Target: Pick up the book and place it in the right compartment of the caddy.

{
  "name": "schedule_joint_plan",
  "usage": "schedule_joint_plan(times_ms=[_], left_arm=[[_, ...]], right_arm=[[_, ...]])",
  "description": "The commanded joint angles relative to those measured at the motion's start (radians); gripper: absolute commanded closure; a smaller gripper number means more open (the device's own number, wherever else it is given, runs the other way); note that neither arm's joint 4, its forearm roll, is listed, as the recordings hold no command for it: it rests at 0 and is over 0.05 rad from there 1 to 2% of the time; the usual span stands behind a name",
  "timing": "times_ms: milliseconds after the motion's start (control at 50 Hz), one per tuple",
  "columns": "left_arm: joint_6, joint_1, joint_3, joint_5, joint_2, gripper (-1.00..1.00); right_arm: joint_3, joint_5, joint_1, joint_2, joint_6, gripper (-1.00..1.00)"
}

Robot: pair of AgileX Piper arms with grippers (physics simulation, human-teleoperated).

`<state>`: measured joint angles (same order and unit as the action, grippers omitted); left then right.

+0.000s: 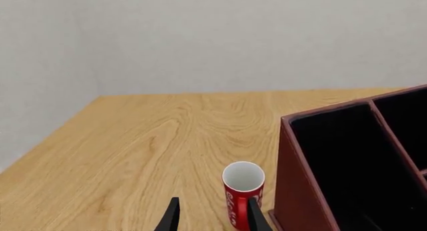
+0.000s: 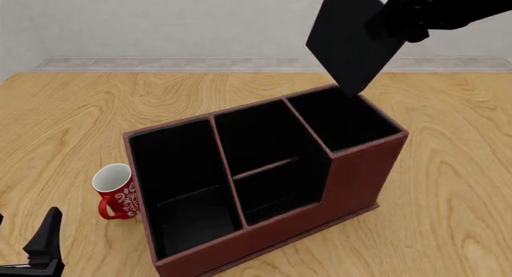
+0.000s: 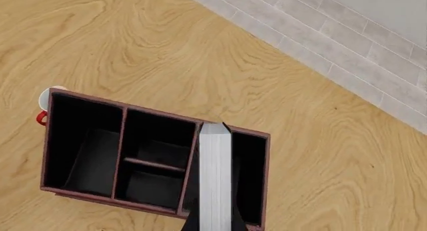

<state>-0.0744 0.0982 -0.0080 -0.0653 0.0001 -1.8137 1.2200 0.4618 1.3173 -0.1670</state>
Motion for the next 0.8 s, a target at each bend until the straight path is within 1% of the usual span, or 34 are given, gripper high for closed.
schedule_joint_plan(times_ms=[20, 120, 140, 180, 200, 220, 260, 280, 320, 380, 460, 500, 520, 540, 560, 600, 620, 660, 680, 800], left_arm=[[-0.005, -0.003, 0.004, -0.006, 0.000, -1.00], [-0.005, 0.000, 0.005, -0.006, 0.000, -1.00], [-0.007, 0.000, 0.006, -0.008, 0.000, -1.00], [-0.005, 0.001, 0.005, -0.008, 0.000, -1.00], [-0.008, 0.003, 0.006, -0.009, 0.000, -1.00], [-0.010, 0.003, 0.006, -0.010, 0.000, -1.00], [-0.008, 0.005, 0.005, -0.010, 0.000, -1.00], [-0.007, 0.004, 0.005, -0.011, 0.000, -1.00], [-0.008, 0.004, 0.005, -0.011, 0.000, -1.00], [-0.009, 0.010, 0.006, -0.011, 0.000, -1.00], [-0.008, 0.009, 0.006, -0.012, 0.000, -1.00], [-0.008, 0.010, 0.006, -0.012, 0.000, -1.00], [-0.009, 0.010, 0.006, -0.012, 0.000, -1.00], [-0.009, 0.010, 0.006, -0.012, 0.000, -1.00], [-0.009, 0.010, 0.006, -0.012, 0.000, -1.00], [-0.009, 0.009, 0.006, -0.012, 0.000, -1.00], [-0.009, 0.009, 0.006, -0.013, 0.000, -1.00], [-0.012, 0.010, 0.006, -0.013, 0.000, -1.00], [-0.010, 0.011, 0.006, -0.013, 0.000, -1.00], [-0.011, 0.015, 0.007, -0.016, 0.000, -1.00]], right_arm=[[-0.022, 0.000, -0.021, 0.030, 0.035, 1.00], [-0.020, 0.000, -0.017, 0.047, 0.044, 1.00], [-0.009, 0.000, -0.029, 0.050, 0.031, 1.00], [-0.017, 0.000, -0.033, 0.056, 0.041, 1.00], [-0.011, 0.000, -0.049, 0.061, 0.030, 1.00], [-0.008, 0.000, -0.047, 0.063, 0.039, 1.00], [-0.007, 0.000, -0.070, 0.071, 0.029, 1.00], [0.011, 0.000, -0.085, 0.075, 0.019, 1.00], [0.013, 0.000, -0.091, 0.074, 0.013, 1.00], [0.001, 0.000, -0.085, 0.080, 0.029, 1.00], [0.017, 0.000, -0.099, 0.088, 0.019, 1.00], [0.025, 0.000, -0.100, 0.092, 0.024, 1.00], [0.033, 0.000, -0.107, 0.094, 0.010, 1.00], [0.033, 0.000, -0.107, 0.094, 0.010, 1.00], [0.012, 0.000, -0.090, 0.098, 0.032, 1.00], [0.012, 0.000, -0.093, 0.099, 0.027, 1.00], [0.032, 0.000, -0.104, 0.100, 0.017, 1.00], [0.024, 0.000, -0.104, 0.102, 0.019, 1.00], [0.017, 0.000, -0.099, 0.103, 0.031, 1.00], [0.028, 0.000, -0.100, 0.107, 0.031, 1.00]])
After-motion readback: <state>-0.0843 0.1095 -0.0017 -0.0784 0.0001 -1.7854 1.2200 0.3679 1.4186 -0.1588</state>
